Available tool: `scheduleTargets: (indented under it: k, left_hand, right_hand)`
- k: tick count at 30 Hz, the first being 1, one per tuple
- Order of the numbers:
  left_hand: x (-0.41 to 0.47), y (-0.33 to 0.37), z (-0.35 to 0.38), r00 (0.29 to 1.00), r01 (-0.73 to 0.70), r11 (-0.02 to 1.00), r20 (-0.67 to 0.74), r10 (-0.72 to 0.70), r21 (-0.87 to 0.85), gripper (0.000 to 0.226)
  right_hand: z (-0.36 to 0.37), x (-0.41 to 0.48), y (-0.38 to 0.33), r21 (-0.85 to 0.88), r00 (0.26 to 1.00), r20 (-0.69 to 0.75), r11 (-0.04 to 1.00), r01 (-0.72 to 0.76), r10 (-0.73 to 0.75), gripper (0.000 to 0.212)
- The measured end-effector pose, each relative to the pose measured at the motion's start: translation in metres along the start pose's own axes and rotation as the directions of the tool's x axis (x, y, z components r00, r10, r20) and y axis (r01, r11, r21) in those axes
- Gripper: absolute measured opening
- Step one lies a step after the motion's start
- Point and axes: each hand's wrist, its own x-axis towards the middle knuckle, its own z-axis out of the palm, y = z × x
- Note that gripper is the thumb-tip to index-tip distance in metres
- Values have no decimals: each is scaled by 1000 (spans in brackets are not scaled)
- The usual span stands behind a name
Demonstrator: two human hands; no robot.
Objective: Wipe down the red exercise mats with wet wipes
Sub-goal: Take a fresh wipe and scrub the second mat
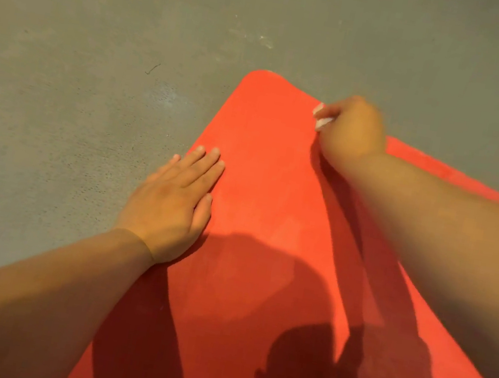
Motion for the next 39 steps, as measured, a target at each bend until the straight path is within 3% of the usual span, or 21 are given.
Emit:
scheduleTargets:
  k: [2,4,6,8,9,11,13,15,18,20,22,25,27,30,32,34,37,39]
  left_hand:
    - [0,0,0,1000,19,1000,15,-19,-9,60]
    - [0,0,0,1000,17,1000,27,-17,1,61]
    - [0,1,-1,1000,14,1000,18,-14,17,60]
    - [0,0,-1,1000,26,999,0,-26,44,57]
    - [-1,1,-1,999,35,998,-6,-34,57,56]
    - [-1,3,-2,999,52,995,-18,-51,80,55]
    - [-1,6,-3,998,62,994,-14,-61,91,55]
    - [-1,8,-7,996,91,991,-1,-91,99,58]
    - [3,24,-7,982,184,980,21,-186,70,69]
    - [4,44,-1,953,299,954,35,-299,8,75]
    - [-1,60,12,938,344,938,27,-345,44,80]
    - [-4,62,23,947,321,943,-15,-321,91,80]
    - [-5,61,22,951,309,947,3,-310,90,78]
    - [-4,65,18,947,317,945,19,-320,82,77]
    - [-5,65,17,944,324,942,24,-328,90,78]
    - [-3,64,18,946,323,943,12,-325,83,79]
    - [-3,65,17,945,326,943,11,-328,60,80]
    - [-2,66,16,945,328,943,5,-328,53,80]
  right_hand:
    - [10,-31,-26,1,992,78,995,99,-99,25]
    - [15,-74,-41,38,911,154,923,383,-384,24]
    - [6,-78,-29,-29,832,212,848,530,-513,24]
    - [-4,-41,-3,-159,913,112,900,406,-392,26]
    - [-11,-23,10,-163,968,63,955,250,-242,26]
    - [-16,-3,27,-56,1000,16,998,-12,13,25]
    - [-10,-18,17,-86,999,36,996,17,-14,24]
    - [-7,-58,6,-74,988,38,986,152,-150,23]
    - [-19,-109,11,19,908,133,917,399,-397,17]
    - [-27,-94,25,-6,873,187,888,459,-450,22]
    - [-27,-55,40,-101,937,102,934,344,-334,27]
    - [-24,-11,55,-80,999,-43,997,16,-20,28]
    - [-17,-30,48,-108,996,-63,993,49,-56,28]
    - [-17,-100,39,-7,937,16,937,349,-349,23]
    - [-24,-106,43,32,883,118,891,453,-454,25]
    - [-25,-69,49,-9,911,91,915,404,-401,27]
    - [-23,-8,61,-6,994,-39,995,104,-104,26]
    - [-21,1,65,-15,998,-67,1000,16,-17,27]
